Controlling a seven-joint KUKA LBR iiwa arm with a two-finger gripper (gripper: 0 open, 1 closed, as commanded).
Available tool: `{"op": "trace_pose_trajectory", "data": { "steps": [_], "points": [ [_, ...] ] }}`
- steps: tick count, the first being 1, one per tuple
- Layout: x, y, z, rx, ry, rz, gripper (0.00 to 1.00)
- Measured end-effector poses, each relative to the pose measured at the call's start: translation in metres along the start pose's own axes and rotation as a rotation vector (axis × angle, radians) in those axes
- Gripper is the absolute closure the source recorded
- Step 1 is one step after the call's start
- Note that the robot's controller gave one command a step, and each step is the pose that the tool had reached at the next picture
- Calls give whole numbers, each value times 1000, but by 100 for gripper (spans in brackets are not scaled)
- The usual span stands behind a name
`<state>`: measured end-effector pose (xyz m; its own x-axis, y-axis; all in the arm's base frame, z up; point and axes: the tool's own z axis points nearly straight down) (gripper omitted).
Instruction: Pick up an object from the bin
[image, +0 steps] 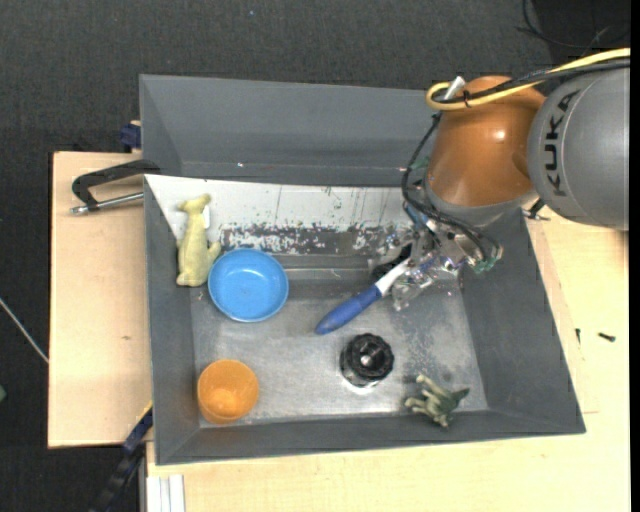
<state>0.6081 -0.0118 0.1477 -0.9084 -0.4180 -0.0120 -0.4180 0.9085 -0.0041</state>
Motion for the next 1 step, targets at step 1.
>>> {"op": "trace_pose_trajectory", "data": {
  "steps": [1],
  "points": [
    [-3,0,-32,-2,3,0,100]
  ]
}}
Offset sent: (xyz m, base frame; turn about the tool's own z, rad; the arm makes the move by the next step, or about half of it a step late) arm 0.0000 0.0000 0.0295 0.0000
